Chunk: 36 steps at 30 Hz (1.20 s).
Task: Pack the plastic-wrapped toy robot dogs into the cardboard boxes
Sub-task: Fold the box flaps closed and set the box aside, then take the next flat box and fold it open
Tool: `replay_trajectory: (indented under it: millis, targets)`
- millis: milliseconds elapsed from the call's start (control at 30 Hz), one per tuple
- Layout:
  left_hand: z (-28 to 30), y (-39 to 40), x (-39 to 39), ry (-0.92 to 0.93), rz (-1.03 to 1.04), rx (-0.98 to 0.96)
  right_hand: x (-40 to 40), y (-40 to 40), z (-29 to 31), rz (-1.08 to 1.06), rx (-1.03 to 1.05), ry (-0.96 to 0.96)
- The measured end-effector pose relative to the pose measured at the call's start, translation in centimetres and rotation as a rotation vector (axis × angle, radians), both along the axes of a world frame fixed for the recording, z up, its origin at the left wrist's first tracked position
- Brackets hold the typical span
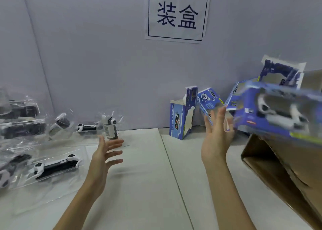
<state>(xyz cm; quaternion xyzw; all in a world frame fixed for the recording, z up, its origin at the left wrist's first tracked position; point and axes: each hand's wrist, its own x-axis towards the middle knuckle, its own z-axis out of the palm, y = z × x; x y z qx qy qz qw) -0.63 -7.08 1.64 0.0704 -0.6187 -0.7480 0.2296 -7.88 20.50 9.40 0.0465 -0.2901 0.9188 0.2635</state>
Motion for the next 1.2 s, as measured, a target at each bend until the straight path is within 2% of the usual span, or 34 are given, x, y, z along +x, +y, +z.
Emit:
replay_trajectory:
  millis: [100,167,300,433,500,633,800,933,1000,1067,1133,1200]
  targets:
    - [-0.1,0.1,-0.1,-0.013,-0.007,0.000,-1.2,-0.3,-1.8,0.021,0.142,-0.120]
    - [-0.1,0.1,-0.1,-0.026,0.008,0.002,-2.0,-1.3,-3.1,0.047,0.310,-0.180]
    - [-0.1,0.1,-0.2,-0.056,0.091,-0.005,-2.5,-6.0,-5.3,0.123,0.883,-0.218]
    - [-0.1,-0.3,-0.2,-0.080,0.195,0.032,-2.4,-11.5,-6.6,0.306,1.460,-0.081]
    - [0.1,-0.3,-0.1,-0.087,0.221,0.047,-2.8,-13.6,-6.3,0.337,1.565,0.001]
    - [0.2,0.0,0.1,-0.102,0.222,0.063,-4.1,-18.2,-4.4,0.193,1.679,0.160]
    - [0.1,0.1,0.0,-0.139,0.203,0.045,-6.5,-22.5,-2.5,0.113,1.970,0.207]
    - [0.0,0.2,-0.2,-0.153,0.187,0.038,-7.2,-24.2,-2.8,0.164,2.065,0.228]
    - [-0.2,0.0,-0.4,-0.151,0.187,0.036,-7.1,-23.9,-3.3,0.043,2.010,0.312]
    - [-0.4,-0.1,-0.5,-0.150,0.186,0.031,-7.4,-22.2,-3.4,-0.226,1.970,0.326]
    - [-0.6,0.0,-0.6,-0.153,0.183,0.039,-8.9,-19.5,-2.5,-0.577,2.051,0.211]
    - [-0.7,0.2,-0.7,-0.154,0.173,0.050,-11.3,-16.0,-1.2,-0.792,2.181,-0.034]
